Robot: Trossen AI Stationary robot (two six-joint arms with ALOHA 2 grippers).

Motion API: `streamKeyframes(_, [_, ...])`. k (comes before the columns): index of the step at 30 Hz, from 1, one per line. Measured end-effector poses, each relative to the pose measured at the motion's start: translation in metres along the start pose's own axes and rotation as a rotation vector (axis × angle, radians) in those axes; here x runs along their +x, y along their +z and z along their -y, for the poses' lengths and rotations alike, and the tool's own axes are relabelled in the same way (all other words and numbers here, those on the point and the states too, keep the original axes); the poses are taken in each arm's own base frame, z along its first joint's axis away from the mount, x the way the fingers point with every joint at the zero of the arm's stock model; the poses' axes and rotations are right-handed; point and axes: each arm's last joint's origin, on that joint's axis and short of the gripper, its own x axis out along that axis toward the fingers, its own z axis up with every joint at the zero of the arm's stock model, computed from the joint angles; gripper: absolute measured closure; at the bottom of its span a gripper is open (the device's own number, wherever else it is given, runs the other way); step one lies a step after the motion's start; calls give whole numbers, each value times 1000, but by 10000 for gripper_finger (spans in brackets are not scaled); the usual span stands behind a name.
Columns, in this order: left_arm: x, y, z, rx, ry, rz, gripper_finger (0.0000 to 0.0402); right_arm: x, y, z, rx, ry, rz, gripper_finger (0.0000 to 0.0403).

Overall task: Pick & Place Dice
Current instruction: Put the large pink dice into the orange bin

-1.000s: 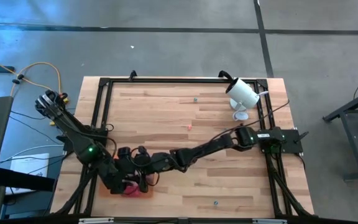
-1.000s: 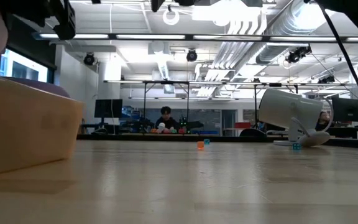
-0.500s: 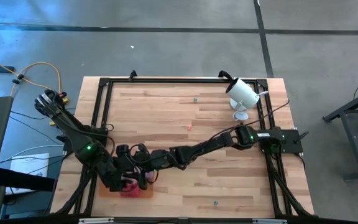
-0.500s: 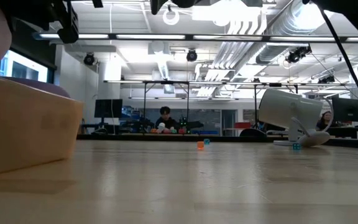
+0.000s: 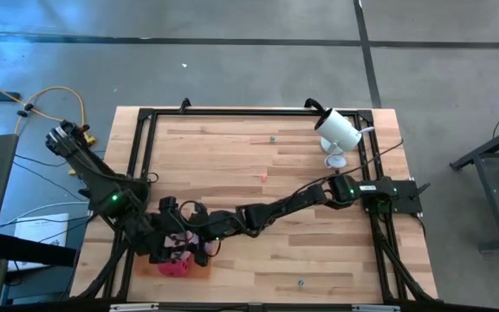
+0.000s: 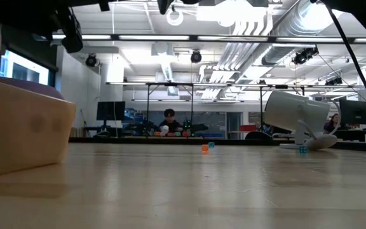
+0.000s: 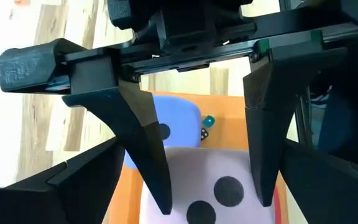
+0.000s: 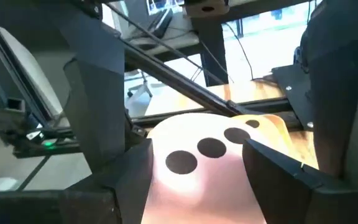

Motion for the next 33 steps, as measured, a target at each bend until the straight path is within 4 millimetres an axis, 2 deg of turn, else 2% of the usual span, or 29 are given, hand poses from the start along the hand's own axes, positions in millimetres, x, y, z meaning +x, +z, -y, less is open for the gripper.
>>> streamKeyframes(11, [-14,0,-2,-15,-20,57,5,0,1,-1,-14,-4,23,164])
streamKeyframes(21, [-39,-3,-9,-23,-43,155,5,-14,26,-7,-121,-5,62,164])
streamKeyframes(25, [-40,-4,-9,-17,-44,152,5,-24,39,-10,-154,-15,71,164])
streamKeyframes(33, [-39,-5,-9,-9,-38,146,5,-31,51,-16,-195,-36,108,164])
